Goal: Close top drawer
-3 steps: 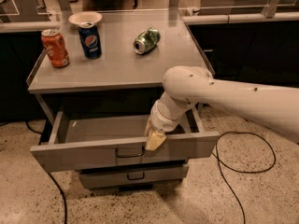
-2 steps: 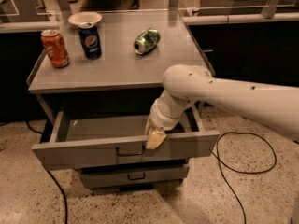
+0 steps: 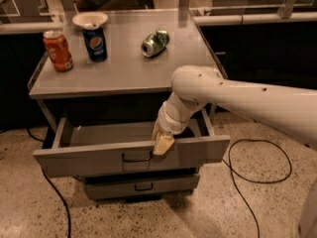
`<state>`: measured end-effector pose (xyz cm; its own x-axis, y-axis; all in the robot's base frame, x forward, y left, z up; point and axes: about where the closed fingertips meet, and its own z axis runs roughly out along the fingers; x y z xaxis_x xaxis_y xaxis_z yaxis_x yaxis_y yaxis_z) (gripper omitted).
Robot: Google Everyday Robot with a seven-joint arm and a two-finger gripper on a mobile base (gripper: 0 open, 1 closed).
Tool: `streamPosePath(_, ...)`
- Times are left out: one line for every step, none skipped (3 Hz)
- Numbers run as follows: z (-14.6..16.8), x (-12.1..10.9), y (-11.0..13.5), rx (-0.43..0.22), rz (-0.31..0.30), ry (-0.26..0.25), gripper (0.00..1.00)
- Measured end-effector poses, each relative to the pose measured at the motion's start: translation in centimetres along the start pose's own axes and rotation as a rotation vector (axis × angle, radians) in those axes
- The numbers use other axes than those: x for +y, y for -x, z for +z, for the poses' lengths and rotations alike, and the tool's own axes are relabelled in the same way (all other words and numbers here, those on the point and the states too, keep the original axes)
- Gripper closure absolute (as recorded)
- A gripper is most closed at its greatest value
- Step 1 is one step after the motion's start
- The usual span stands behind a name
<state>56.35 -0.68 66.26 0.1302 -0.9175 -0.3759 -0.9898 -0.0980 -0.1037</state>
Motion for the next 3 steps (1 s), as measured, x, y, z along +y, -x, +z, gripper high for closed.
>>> streamPosePath(-0.1,-0.2,0.0,-0.001,-0.001,-0.001,1.0)
streamPosePath(-0.2,-0.9,-0.1,-0.003,-0.004,-0.003,1.0)
streamPosePath(-0.1,-2.1,-0.5,-0.009,-0.006,-0.009,1.0)
